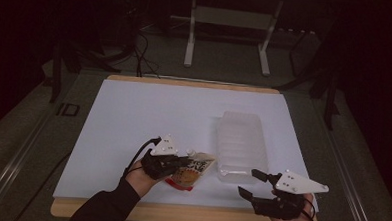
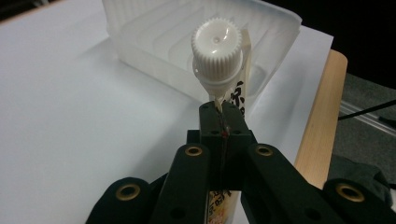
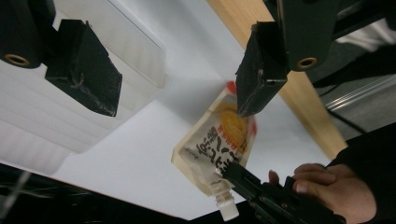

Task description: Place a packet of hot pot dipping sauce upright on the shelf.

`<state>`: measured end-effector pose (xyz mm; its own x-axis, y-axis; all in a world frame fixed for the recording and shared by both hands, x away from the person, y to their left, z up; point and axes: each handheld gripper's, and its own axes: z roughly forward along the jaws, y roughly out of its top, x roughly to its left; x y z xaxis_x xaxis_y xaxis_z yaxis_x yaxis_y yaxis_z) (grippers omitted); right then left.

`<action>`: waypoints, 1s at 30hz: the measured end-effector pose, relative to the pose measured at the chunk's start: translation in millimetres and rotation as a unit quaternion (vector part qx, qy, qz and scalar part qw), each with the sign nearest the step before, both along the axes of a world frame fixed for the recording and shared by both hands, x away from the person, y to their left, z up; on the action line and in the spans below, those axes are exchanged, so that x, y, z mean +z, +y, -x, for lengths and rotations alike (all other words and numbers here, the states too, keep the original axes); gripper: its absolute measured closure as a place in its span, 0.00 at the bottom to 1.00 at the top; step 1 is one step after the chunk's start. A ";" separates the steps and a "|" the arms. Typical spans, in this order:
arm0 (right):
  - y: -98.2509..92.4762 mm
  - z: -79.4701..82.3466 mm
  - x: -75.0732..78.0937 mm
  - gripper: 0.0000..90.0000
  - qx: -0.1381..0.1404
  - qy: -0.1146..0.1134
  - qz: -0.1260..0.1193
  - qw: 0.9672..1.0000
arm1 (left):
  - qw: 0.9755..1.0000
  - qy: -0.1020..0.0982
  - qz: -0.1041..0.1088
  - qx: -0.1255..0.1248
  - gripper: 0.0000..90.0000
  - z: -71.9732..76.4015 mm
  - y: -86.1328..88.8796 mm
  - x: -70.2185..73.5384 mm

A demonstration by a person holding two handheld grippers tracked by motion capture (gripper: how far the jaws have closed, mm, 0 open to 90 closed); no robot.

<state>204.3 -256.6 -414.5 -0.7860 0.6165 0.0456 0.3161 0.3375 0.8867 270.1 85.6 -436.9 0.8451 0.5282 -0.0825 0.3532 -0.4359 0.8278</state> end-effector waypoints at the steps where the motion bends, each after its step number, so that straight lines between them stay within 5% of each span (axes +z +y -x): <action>1: -0.4 -1.9 0.6 0.35 0.002 -0.003 0.002 1.000 | 1.000 0.000 0.001 -0.004 1.00 0.6 0.5 1.3; 8: 1.2 -14.0 9.4 0.37 0.028 -0.015 0.012 0.999 | 1.000 -0.012 0.019 -0.008 1.00 5.2 4.7 13.5; 19: 15.2 -37.8 43.2 0.42 0.087 -0.039 0.034 0.995 | 0.997 -0.037 0.065 -0.033 1.00 10.9 10.3 32.0; 28: 37.1 -63.4 54.1 0.50 0.147 0.001 0.067 0.987 | 0.995 -0.035 0.075 -0.050 1.00 13.8 5.3 33.6; 30: 48.4 -73.7 52.5 0.55 0.170 0.020 0.082 0.982 | 0.995 -0.035 0.077 -0.055 1.00 14.6 3.4 33.2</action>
